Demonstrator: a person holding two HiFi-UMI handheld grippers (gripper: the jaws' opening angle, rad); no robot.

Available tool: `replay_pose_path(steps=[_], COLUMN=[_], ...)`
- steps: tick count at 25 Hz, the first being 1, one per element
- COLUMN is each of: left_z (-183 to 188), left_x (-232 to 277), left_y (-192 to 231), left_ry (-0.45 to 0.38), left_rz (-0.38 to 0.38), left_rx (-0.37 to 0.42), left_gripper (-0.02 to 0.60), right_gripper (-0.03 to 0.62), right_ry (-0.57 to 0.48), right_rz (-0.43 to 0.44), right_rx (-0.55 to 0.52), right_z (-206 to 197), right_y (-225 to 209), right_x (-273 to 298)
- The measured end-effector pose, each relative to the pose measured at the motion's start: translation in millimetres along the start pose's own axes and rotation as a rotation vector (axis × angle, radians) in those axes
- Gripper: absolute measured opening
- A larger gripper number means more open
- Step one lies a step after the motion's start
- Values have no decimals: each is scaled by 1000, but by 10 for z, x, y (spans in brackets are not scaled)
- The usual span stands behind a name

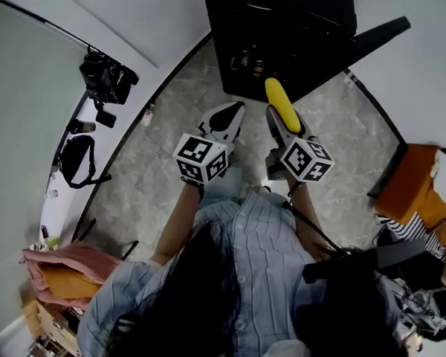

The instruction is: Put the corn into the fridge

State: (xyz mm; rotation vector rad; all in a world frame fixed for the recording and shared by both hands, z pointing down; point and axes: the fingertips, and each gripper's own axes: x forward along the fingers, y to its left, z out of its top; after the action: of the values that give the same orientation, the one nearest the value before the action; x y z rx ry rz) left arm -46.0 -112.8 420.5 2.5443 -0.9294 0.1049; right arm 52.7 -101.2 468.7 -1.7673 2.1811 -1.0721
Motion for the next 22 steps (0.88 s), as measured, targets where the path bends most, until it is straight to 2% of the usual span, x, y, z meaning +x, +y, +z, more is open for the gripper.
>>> replay_pose_path(steps=[9, 15, 22], left_z=[84, 107, 84], left_x=[64, 204, 418], left_y=[367, 388, 435], left_ry=[15, 11, 17], left_rz=[-61, -100, -104], left_rx=[19, 34, 45], left_gripper=[8, 9, 9], right_gripper=[258, 258, 258], right_ry=[-47, -49, -15], right_rz=[-61, -81, -83], right_rx=[-2, -33, -82], right_z=[23, 72, 124], right_y=[77, -16, -230], right_x=[272, 388, 680])
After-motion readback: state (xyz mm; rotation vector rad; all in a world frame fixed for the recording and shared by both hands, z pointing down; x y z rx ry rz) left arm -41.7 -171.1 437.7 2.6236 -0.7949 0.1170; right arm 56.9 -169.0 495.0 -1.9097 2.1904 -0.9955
